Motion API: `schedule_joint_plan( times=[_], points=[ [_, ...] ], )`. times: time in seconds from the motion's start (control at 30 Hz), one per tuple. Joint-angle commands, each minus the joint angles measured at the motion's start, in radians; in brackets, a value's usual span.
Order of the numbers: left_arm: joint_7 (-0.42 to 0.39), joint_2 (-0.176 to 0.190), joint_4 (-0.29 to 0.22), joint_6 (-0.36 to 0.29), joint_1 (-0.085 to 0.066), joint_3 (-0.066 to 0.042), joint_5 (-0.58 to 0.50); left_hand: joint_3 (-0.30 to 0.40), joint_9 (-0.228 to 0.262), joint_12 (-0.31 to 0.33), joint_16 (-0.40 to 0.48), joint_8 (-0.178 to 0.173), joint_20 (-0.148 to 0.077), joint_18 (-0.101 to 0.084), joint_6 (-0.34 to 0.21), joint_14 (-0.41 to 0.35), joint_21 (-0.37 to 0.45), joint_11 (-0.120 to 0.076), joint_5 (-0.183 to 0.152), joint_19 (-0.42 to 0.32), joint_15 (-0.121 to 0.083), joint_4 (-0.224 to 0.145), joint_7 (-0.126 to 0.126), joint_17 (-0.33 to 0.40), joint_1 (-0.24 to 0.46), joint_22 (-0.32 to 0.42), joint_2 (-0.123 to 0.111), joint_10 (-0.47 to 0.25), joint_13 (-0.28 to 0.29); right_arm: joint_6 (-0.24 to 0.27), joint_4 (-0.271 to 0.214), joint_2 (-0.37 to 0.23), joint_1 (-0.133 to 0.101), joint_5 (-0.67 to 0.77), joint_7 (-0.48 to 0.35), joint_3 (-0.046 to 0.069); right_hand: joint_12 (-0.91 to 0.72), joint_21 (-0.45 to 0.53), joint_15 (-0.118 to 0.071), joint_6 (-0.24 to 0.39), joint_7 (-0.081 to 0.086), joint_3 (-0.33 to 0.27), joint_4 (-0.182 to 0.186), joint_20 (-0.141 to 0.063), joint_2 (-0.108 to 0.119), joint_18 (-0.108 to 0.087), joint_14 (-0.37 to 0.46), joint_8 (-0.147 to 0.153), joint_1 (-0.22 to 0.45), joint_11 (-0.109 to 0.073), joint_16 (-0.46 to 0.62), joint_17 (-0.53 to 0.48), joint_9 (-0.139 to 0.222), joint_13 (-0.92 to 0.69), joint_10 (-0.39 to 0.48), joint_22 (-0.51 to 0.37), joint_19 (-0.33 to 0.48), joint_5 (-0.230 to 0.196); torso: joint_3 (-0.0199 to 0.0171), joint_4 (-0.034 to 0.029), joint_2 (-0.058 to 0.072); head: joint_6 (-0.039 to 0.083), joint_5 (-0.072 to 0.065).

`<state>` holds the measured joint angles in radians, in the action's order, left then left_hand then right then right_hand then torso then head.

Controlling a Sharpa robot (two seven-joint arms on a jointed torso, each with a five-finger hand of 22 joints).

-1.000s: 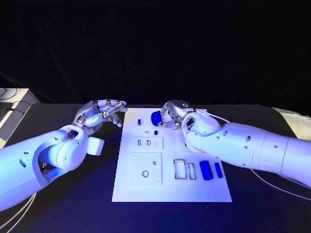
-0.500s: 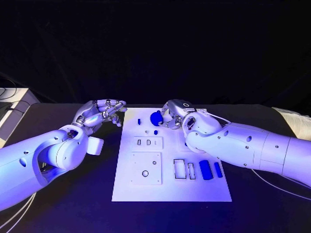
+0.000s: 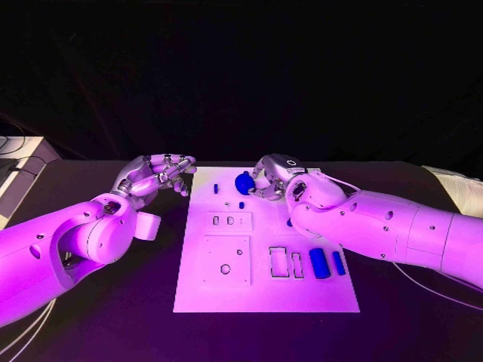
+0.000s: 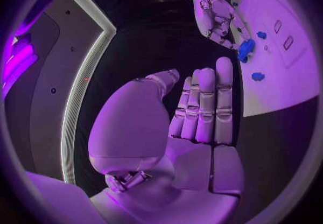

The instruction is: Assemble the parts on the task board

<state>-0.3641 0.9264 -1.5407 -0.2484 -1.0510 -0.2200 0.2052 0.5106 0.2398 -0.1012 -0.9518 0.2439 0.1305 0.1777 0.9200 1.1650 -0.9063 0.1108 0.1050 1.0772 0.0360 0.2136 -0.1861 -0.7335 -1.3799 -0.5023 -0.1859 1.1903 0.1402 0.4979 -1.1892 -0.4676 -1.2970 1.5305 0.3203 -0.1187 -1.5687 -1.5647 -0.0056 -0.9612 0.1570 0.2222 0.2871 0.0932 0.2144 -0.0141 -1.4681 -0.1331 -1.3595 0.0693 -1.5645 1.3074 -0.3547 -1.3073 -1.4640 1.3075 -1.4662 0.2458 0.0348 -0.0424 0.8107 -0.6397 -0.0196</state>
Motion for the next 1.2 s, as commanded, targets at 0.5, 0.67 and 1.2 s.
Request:
schedule_joint_plan(
  times=[0.5, 0.67, 1.2],
  points=[
    [-0.002, -0.002, 0.002, 0.019, 0.0, -0.001, 0.003, 0.004, 0.001, -0.004, -0.007, 0.004, -0.003, 0.005, -0.007, -0.009, -0.004, 0.001, -0.006, -0.009, 0.0, 0.0, 0.001, 0.002, 0.01, -0.002, 0.0, -0.008, 0.001, 0.053, -0.02, 0.0, 0.001, -0.015, -0.032, 0.0, -0.002, -0.006, 0.002, -0.008, -0.002, -0.003, 0.001, 0.008, -0.011, 0.014, -0.101, -0.002, 0.003, 0.005, -0.005, 0.256, -0.001, -0.264, -0.107, 0.263, -0.105, 0.004, 0.001, -0.0007, 0.0, 0.0, 0.0],
    [0.0, -0.001, 0.002, 0.019, 0.0, -0.001, 0.003, 0.004, 0.001, -0.004, -0.007, 0.004, -0.003, 0.005, -0.007, -0.009, -0.004, 0.001, -0.006, -0.009, 0.0, 0.0, 0.001, 0.002, 0.01, -0.002, 0.0, -0.008, 0.001, 0.054, -0.022, 0.0, 0.001, -0.021, -0.04, 0.0, -0.002, -0.006, 0.002, -0.008, -0.002, -0.004, 0.001, 0.008, -0.012, 0.014, -0.101, -0.002, 0.003, 0.005, -0.005, 0.256, -0.001, -0.264, -0.107, 0.263, -0.105, 0.004, 0.0017, -0.0018, 0.0, 0.0, 0.001],
    [0.003, 0.0, 0.001, 0.018, 0.0, -0.001, 0.003, 0.004, 0.001, -0.004, -0.007, 0.004, -0.003, 0.005, -0.008, -0.009, -0.006, 0.001, -0.007, -0.01, 0.0, 0.0, 0.001, 0.002, 0.01, -0.003, 0.0, -0.01, 0.002, -0.003, 0.002, 0.01, 0.001, -0.036, -0.045, 0.0, -0.002, -0.006, 0.0, -0.012, -0.004, -0.002, 0.001, 0.007, -0.016, 0.014, -0.101, -0.003, 0.004, 0.005, -0.004, 0.255, -0.001, -0.264, -0.107, 0.263, -0.105, 0.005, 0.001, -0.0017, 0.0, -0.001, 0.001]
  ],
)
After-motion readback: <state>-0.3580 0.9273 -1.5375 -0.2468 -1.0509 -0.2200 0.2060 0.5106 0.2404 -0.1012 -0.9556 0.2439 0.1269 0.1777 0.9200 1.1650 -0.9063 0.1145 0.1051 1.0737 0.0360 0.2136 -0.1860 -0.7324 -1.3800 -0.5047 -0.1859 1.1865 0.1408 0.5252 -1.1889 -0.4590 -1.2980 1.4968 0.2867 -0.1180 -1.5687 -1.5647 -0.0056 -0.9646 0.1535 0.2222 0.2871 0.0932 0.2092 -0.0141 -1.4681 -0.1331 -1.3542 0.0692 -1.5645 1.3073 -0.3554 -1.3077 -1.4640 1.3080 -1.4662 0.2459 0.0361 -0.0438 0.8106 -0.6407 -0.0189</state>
